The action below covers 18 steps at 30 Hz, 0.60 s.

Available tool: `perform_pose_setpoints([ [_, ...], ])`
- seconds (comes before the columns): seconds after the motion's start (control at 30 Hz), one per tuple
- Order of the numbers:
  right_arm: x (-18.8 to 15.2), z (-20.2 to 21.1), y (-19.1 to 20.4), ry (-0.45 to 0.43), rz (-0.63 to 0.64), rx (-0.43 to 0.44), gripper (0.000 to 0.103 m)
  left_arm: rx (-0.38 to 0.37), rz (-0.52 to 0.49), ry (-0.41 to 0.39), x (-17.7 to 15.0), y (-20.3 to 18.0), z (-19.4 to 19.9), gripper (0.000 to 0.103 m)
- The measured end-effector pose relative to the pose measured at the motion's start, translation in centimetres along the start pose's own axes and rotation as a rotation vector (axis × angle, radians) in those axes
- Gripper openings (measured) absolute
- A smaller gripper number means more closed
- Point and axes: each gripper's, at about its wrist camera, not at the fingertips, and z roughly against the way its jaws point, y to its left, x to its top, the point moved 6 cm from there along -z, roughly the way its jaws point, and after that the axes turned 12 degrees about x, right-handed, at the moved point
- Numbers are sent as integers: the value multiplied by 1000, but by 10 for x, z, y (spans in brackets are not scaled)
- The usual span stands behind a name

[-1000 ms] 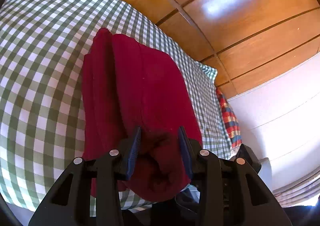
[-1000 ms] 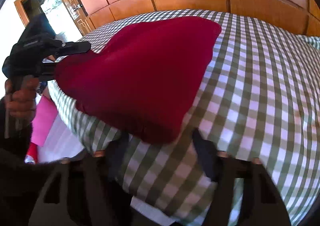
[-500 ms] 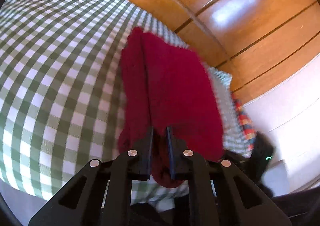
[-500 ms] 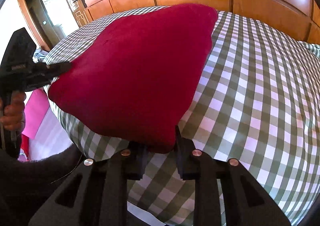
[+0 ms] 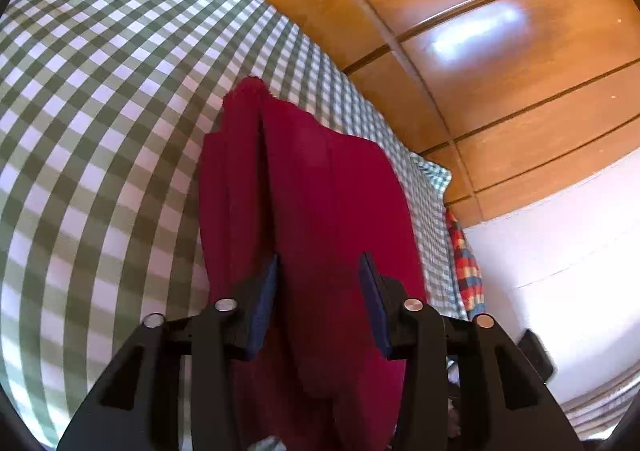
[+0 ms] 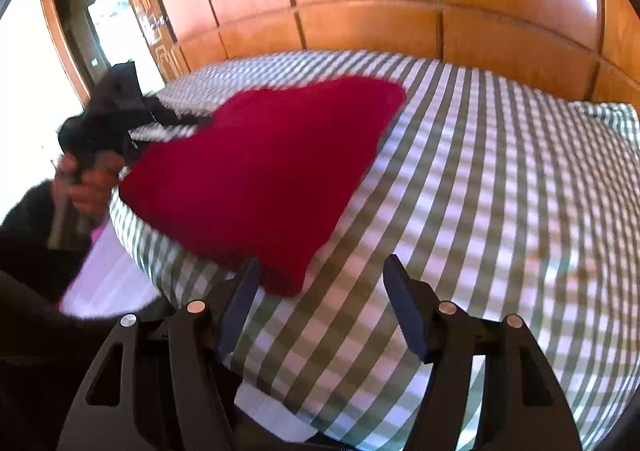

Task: Fold small clothes
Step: 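Lower the folded sweatshirt onto the bed and open both grippers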

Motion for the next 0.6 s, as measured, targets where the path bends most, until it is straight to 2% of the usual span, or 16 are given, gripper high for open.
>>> perform_pose_setpoints([
  [0.03,7,2,2,-13,8,1,64,13,-12,-12,2,-2,-2,19],
  [0.07,15,0,6,-24,29,5,64,23,-32,-36,3,-6,1,14],
  [0.13,27,-9,17,-23,67,17,62,36,-77,-98,4,-16,13,12],
  [0.23,29,-36,37,24,140,54,48,44,-122,-168,7,-29,35,12],
  [0.3,24,-53,56,51,216,32,48,94,-151,-202,8,-30,46,12],
  [0.37,19,-66,65,66,221,32,49,177,-166,-200,9,-19,43,12],
  [0.5,12,-81,70,72,240,1,49,313,-107,-106,6,17,8,13],
  [0.6,11,-82,64,73,234,3,49,333,-97,-151,2,9,15,14],
])
